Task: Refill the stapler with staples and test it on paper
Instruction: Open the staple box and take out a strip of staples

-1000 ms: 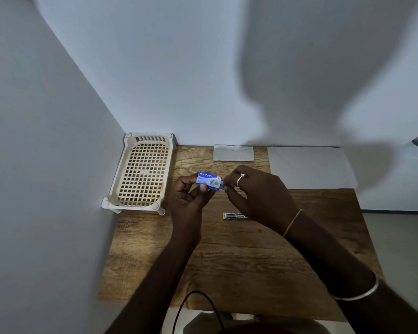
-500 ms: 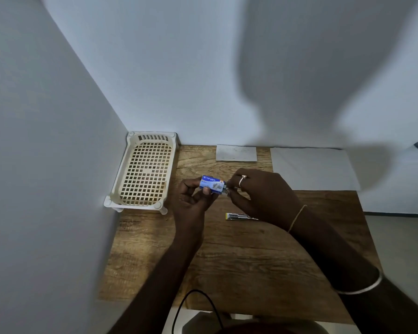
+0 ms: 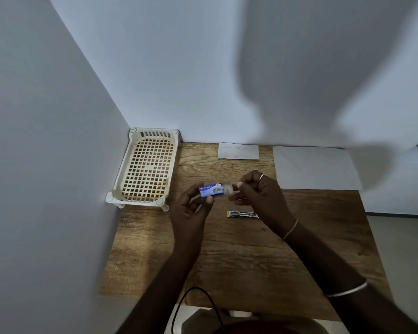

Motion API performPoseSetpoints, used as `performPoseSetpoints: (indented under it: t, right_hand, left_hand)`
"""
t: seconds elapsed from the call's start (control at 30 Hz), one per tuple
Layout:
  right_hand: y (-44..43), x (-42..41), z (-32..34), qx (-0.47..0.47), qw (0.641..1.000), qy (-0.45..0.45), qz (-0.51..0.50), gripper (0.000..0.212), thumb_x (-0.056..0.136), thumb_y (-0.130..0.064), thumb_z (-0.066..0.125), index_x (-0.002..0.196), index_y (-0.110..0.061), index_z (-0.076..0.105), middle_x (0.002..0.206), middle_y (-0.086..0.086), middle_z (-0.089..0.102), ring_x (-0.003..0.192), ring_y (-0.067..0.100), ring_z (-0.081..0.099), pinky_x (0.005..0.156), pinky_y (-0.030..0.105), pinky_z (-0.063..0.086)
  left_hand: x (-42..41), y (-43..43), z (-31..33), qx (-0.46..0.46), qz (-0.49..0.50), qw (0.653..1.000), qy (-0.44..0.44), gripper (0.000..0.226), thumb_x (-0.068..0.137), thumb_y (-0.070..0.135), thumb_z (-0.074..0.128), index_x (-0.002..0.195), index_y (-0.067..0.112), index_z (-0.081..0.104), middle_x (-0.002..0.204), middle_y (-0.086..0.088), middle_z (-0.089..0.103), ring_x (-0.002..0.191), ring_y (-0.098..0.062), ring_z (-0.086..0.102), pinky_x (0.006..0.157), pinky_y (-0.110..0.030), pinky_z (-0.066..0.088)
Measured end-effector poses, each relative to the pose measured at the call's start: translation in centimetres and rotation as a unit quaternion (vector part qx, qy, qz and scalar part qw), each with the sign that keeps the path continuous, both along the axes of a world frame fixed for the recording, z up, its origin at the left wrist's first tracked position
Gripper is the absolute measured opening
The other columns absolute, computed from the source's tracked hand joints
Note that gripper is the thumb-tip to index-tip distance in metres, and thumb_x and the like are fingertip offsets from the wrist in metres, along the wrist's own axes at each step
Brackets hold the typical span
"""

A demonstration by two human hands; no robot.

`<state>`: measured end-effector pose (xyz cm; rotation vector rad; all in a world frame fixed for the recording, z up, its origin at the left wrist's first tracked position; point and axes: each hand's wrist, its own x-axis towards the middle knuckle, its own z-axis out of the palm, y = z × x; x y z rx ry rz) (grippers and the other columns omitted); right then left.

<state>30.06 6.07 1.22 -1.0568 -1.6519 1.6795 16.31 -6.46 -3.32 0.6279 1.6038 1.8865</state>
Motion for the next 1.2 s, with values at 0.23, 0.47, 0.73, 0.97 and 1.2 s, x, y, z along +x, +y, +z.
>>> performPoseSetpoints:
  t: [0.23, 0.47, 0.73, 0.97, 1.2]
  right_hand:
    - [-0.6, -1.9, -3.7, 0.030, 0.996, -0.079, 0.040, 0.008, 0.095, -0.010, 0.063, 0.089, -0.004, 0.063, 0.077, 0.010, 0.076, 0.074, 0.018, 0.077, 0.066, 0.037, 0.063]
    - [-2.1, -3.8, -7.0, 0.210, 0.941, -0.214, 0.154, 0.003, 0.086, -0.019, 0.067, 0.084, -0.018, 0.065, 0.075, -0.003, 0.067, 0.070, 0.013, 0.062, 0.067, 0.030, 0.046]
    - [-2.8, -4.2, -8.0, 0.304, 0.860, -0.300, 0.278, 0.013, 0.088, -0.021, 0.059, 0.092, -0.009, 0.060, 0.089, 0.015, 0.070, 0.086, 0.036, 0.064, 0.072, 0.043, 0.048]
    - [-1.9, -3.0, -7.0, 0.276, 0.886, -0.283, 0.243, 0.010, 0.092, -0.016, 0.059, 0.096, -0.007, 0.063, 0.089, 0.013, 0.069, 0.084, 0.030, 0.064, 0.072, 0.036, 0.044]
    - [0.0, -1.3, -4.3, 0.136, 0.924, -0.249, 0.256, 0.015, 0.099, -0.025, 0.060, 0.095, -0.011, 0.065, 0.077, 0.005, 0.075, 0.073, 0.018, 0.071, 0.073, 0.037, 0.054]
  left_hand:
    - [0.8, -3.3, -3.9, -0.152, 0.034, 0.976, 0.151, 0.041, 0.076, 0.024, 0.089, 0.112, 0.032, 0.072, 0.108, 0.014, 0.075, 0.101, -0.009, 0.072, 0.085, -0.019, 0.055]
    - [2.2, -5.1, -6.2, -0.299, 0.066, 0.940, 0.153, 0.030, 0.068, 0.048, 0.084, 0.086, 0.038, 0.063, 0.089, 0.022, 0.069, 0.080, 0.002, 0.066, 0.067, -0.024, 0.052]
    - [3.0, -5.4, -7.7, -0.431, 0.066, 0.871, 0.227, 0.029, 0.074, 0.056, 0.076, 0.085, 0.033, 0.061, 0.090, 0.014, 0.063, 0.092, -0.015, 0.060, 0.088, -0.049, 0.048]
    - [3.1, -5.0, -6.9, -0.483, 0.048, 0.845, 0.226, 0.054, 0.066, 0.070, 0.077, 0.104, 0.033, 0.063, 0.107, 0.007, 0.063, 0.106, -0.021, 0.057, 0.092, -0.048, 0.046]
    - [3.0, -2.5, -3.5, -0.238, 0.014, 0.943, 0.231, 0.025, 0.091, 0.019, 0.076, 0.115, 0.025, 0.075, 0.108, 0.007, 0.067, 0.094, -0.007, 0.066, 0.083, -0.029, 0.056]
